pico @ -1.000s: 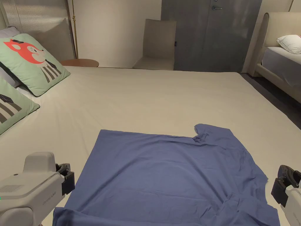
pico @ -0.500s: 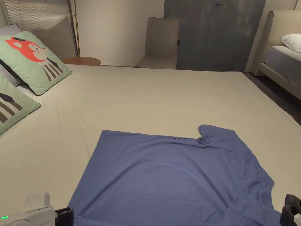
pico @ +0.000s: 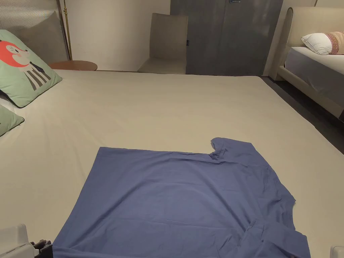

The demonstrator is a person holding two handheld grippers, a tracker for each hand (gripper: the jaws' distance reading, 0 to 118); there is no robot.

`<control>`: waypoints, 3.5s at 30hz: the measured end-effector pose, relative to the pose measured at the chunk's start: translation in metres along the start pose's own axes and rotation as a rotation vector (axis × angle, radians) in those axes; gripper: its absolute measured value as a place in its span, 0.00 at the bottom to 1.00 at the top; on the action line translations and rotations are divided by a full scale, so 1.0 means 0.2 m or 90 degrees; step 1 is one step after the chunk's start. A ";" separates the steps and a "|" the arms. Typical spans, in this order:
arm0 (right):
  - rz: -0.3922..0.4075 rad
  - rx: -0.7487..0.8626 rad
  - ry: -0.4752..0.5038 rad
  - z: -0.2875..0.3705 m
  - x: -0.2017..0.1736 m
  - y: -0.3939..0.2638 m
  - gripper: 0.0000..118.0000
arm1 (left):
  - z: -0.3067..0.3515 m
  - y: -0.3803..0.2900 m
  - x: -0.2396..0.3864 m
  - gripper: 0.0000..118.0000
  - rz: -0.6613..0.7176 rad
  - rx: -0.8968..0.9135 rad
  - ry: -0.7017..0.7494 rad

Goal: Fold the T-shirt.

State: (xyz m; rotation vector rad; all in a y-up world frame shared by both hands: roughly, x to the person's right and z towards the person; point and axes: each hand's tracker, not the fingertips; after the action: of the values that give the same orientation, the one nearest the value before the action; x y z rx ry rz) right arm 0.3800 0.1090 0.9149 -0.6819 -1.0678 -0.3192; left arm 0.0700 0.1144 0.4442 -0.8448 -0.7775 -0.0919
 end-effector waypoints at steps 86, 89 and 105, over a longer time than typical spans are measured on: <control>-0.051 0.217 0.019 -0.01 -0.10 0.43 0.00 | -0.40 0.30 0.14 0.76 -0.057 -0.047 0.009; -0.051 0.203 0.017 -0.04 -0.10 0.41 0.00 | -0.49 0.29 0.13 0.66 -0.051 -0.068 0.013; -0.020 -0.043 -0.009 -0.44 -0.05 0.33 0.92 | -0.39 0.30 0.19 0.04 -0.040 -0.030 0.009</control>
State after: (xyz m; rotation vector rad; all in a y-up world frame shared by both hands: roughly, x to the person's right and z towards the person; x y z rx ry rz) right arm 0.4723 0.1014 0.8559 -0.7285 -1.0856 -0.3793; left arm 0.1661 0.1086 0.3982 -0.8632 -0.7910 -0.1729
